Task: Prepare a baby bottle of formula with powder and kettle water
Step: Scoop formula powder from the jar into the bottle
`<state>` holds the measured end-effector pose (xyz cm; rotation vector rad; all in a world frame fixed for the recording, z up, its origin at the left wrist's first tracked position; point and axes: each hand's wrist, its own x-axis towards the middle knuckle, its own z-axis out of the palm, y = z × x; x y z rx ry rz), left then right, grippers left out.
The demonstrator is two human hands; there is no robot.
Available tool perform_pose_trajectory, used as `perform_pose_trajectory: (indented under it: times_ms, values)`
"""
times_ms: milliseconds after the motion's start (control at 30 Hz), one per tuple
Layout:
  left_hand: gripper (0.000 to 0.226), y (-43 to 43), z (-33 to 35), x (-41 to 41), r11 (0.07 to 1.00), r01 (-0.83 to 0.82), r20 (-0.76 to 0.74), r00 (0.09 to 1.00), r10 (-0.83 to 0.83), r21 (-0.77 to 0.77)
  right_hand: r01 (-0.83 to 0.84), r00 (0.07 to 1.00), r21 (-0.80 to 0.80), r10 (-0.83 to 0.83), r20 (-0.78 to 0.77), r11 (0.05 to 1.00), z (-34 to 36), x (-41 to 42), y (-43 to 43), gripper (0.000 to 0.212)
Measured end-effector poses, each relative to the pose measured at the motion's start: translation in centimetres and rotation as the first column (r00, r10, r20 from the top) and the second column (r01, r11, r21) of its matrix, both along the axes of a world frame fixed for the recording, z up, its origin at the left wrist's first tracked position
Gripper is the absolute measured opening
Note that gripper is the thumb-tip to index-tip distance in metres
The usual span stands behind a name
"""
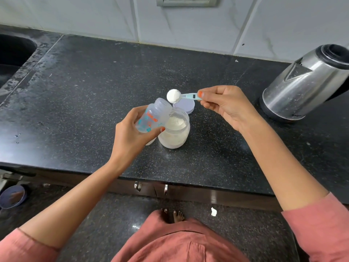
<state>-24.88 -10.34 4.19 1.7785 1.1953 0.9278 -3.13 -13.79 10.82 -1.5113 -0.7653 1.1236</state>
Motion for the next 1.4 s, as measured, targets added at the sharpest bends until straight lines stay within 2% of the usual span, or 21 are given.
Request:
perform_pose_trajectory:
  times_ms: [267, 467, 733, 1000, 1267, 1400]
  values:
    - [0.048, 0.3, 0.2, 0.3, 1.0, 0.005, 0.009, 1.0, -0.005, -0.009, -0.039, 0.984, 0.055, 0.029, 0.175, 0.998, 0.2, -1.0, -0.1, 0.007]
    - [0.047, 0.3, 0.1, 0.5, 1.0, 0.012, 0.016, 1.0, -0.012, -0.02, -0.062, 0.927, 0.128, 0.01, 0.376, 0.99, 0.0, -1.6, -0.2, 0.01]
    - [0.046, 0.4, 0.3, 0.9, 0.999, 0.014, 0.035, 0.999, -0.013, -0.045, -0.086, 0.773, 0.286, -0.117, 0.624, 0.954, -0.8, -2.8, -0.9, 0.008]
    - [0.045, 0.4, 0.4, 1.2, 0.998, 0.021, 0.038, 0.999, -0.019, -0.06, -0.201, 0.629, 0.465, -0.25, 0.736, 0.862, -1.9, -3.2, -1.4, 0.006]
    - [0.046, 0.4, 0.5, 1.2, 0.996, 0.029, 0.053, 0.998, -0.024, -0.086, -0.327, 0.465, 0.5, -0.324, 0.824, 0.802, -2.8, -3.2, -1.8, 0.012]
    - [0.046, 0.4, 0.5, 1.2, 0.995, 0.031, 0.049, 0.998, -0.027, -0.09, -0.372, 0.414, 0.502, -0.344, 0.842, 0.78, -3.0, -3.2, -1.9, 0.015]
